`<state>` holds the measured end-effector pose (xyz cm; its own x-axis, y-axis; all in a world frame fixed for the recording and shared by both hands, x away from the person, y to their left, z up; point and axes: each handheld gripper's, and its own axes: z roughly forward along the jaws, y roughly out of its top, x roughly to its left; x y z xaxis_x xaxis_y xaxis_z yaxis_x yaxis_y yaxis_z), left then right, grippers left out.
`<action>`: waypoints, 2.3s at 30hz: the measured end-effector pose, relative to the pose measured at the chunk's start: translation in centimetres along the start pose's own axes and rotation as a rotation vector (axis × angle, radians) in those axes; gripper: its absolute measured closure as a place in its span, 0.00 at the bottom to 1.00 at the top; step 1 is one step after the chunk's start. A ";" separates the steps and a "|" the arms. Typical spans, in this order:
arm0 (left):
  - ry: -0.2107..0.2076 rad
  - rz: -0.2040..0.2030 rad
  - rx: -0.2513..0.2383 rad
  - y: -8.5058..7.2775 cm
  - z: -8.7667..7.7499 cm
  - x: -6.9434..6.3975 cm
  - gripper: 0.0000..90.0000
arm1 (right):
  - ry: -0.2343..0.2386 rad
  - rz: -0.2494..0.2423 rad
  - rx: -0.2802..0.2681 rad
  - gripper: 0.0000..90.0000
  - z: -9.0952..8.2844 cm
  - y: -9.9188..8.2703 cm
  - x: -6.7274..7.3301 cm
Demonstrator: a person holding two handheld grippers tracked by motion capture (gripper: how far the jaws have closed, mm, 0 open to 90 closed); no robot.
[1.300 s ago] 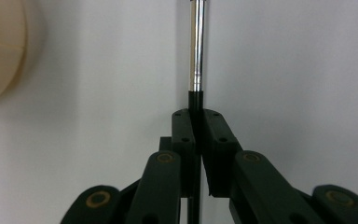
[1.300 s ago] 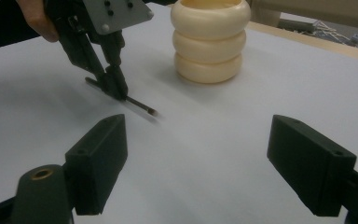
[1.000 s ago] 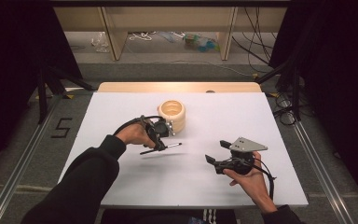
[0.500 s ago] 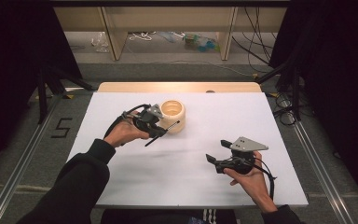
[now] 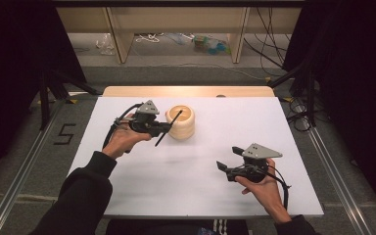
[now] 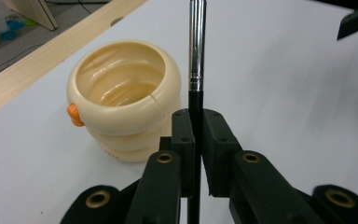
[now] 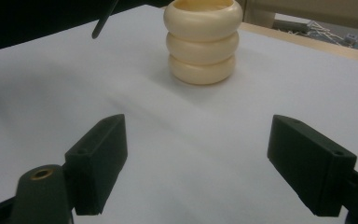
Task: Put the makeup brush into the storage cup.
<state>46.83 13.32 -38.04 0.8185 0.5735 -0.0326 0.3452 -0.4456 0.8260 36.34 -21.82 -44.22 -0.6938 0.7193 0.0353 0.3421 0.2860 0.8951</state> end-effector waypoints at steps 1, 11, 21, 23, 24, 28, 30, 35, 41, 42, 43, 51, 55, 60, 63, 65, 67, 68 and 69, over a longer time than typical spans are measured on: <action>0.001 -0.003 -0.012 0.1 -0.1 0.2 0.93 | 0.002 -0.006 -0.011 0.23 0.1 -0.1 0.0; 0.109 -0.129 -0.178 0.4 -1.4 1.3 0.93 | 0.003 -0.006 -0.012 0.23 0.1 0.0 0.0; 0.155 -0.162 -0.262 0.8 -1.1 1.7 0.93 | 0.008 -0.009 -0.009 0.23 0.2 0.0 0.0; 0.164 -0.170 -0.279 1.1 -1.0 1.8 0.93 | 0.008 -0.009 -0.010 0.23 0.2 0.0 0.0; 0.163 -0.174 -0.281 1.1 -0.9 1.8 0.93 | 0.003 -0.009 -0.013 0.23 0.2 0.0 0.0; 0.173 -0.190 -0.302 1.5 -0.6 2.0 0.93 | 0.006 -0.005 -0.010 0.23 0.1 -0.1 0.0; 0.176 -0.191 -0.309 1.7 -0.5 2.1 0.93 | 0.003 -0.005 -0.013 0.23 0.1 0.0 0.0; 0.203 -0.203 -0.341 1.7 -0.3 2.4 0.93 | 0.004 -0.006 -0.014 0.23 0.1 0.0 0.0; 0.225 -0.220 -0.363 1.8 -0.1 2.9 0.93 | 0.004 -0.009 -0.015 0.22 0.1 0.0 0.0; 0.226 -0.219 -0.361 1.8 -0.1 2.9 0.93 | 0.009 -0.003 -0.010 0.22 0.1 0.0 0.0; 0.226 -0.232 -0.366 1.8 0.0 3.0 0.93 | 0.006 -0.008 -0.008 0.22 0.1 0.0 0.0; 0.233 -0.227 -0.375 2.2 0.4 2.9 0.93 | 0.005 -0.007 -0.015 0.22 0.1 0.0 0.0; 0.234 -0.213 -0.377 2.7 0.8 2.8 0.93 | 0.004 -0.010 -0.013 0.22 0.1 0.0 0.0; 0.229 -0.205 -0.381 3.1 1.2 2.7 0.93 | 0.003 -0.007 -0.015 0.22 0.1 0.0 0.0; 0.225 -0.206 -0.382 3.1 1.5 2.7 0.93 | 0.003 -0.006 -0.014 0.22 0.1 -0.1 0.0; 0.228 -0.214 -0.383 3.2 1.6 2.6 0.93 | 0.001 -0.005 -0.017 0.21 0.1 -0.1 0.0; 0.228 -0.206 -0.379 3.2 1.7 2.7 0.93 | -0.003 -0.001 -0.015 0.20 0.0 0.0 0.0; 0.232 -0.208 -0.380 3.2 1.8 2.7 0.93 | -0.005 0.000 -0.016 0.20 0.0 0.0 0.0; 0.229 -0.206 -0.384 3.3 1.9 2.8 0.93 | -0.001 -0.002 -0.017 0.20 0.0 0.0 0.0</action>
<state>51.08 12.14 -36.43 0.6142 0.7787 -0.1281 0.2600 -0.0465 0.9645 36.34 -21.78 -44.25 -0.6938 0.7194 0.0335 0.3300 0.2762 0.9027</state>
